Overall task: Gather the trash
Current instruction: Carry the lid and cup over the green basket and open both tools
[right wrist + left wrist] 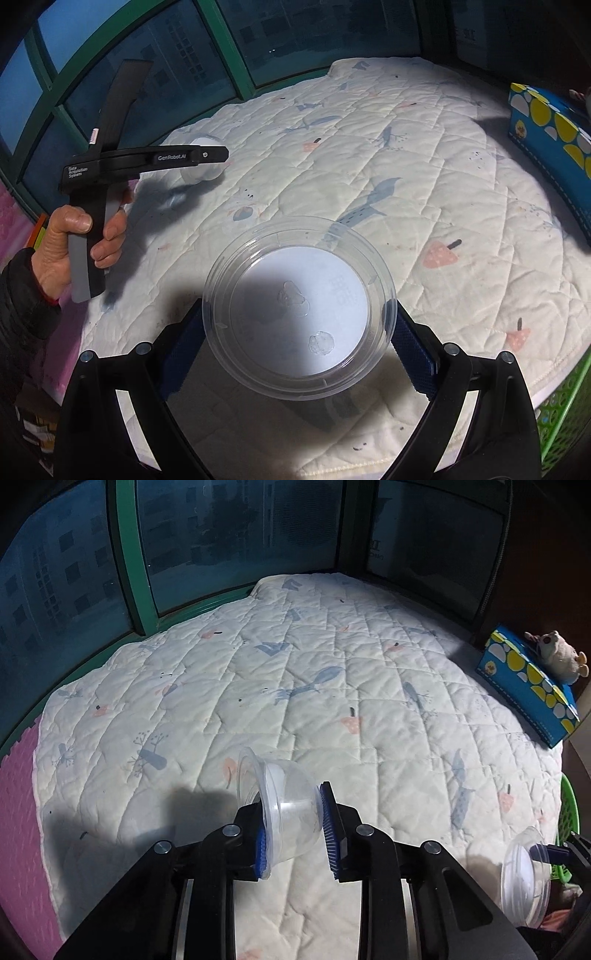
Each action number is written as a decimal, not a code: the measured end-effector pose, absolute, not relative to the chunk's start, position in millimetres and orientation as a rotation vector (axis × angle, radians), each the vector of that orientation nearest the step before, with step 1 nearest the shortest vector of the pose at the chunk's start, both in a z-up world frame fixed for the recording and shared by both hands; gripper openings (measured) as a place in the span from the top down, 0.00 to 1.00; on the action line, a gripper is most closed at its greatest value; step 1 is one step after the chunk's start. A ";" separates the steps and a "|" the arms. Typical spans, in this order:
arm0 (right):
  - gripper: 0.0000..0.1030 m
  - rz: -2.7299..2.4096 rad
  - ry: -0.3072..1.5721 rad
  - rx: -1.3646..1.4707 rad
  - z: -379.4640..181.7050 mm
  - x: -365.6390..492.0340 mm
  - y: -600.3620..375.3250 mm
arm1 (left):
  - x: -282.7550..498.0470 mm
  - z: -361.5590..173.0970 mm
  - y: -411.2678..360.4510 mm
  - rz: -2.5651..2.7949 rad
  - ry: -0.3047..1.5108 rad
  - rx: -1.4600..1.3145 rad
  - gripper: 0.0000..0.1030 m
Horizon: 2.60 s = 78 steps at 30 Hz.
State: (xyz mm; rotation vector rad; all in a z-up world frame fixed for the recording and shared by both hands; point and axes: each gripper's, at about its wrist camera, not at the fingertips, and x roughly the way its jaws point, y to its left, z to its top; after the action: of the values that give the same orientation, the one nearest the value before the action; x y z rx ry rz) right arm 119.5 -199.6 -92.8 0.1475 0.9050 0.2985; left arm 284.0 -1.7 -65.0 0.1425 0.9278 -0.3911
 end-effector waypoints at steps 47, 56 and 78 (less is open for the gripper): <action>0.09 -0.429 0.955 0.525 -174.4 -71.4 -557.0 | 59.2 -51.6 -329.7 -0.978 0.948 0.297 0.77; 0.07 -0.433 0.918 0.506 -163.8 -78.3 -558.4 | 48.9 -61.9 -358.2 -1.018 0.966 0.325 0.77; 0.08 -0.442 0.769 0.470 -110.0 -133.5 -542.7 | 20.4 -106.9 -424.8 -1.093 1.076 0.395 0.76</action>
State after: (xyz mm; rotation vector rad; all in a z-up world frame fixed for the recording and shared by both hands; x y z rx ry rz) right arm -133.5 -542.7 -110.0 0.4696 0.7691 -0.4424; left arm 20.4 -424.8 -106.9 0.3954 1.0756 -1.0932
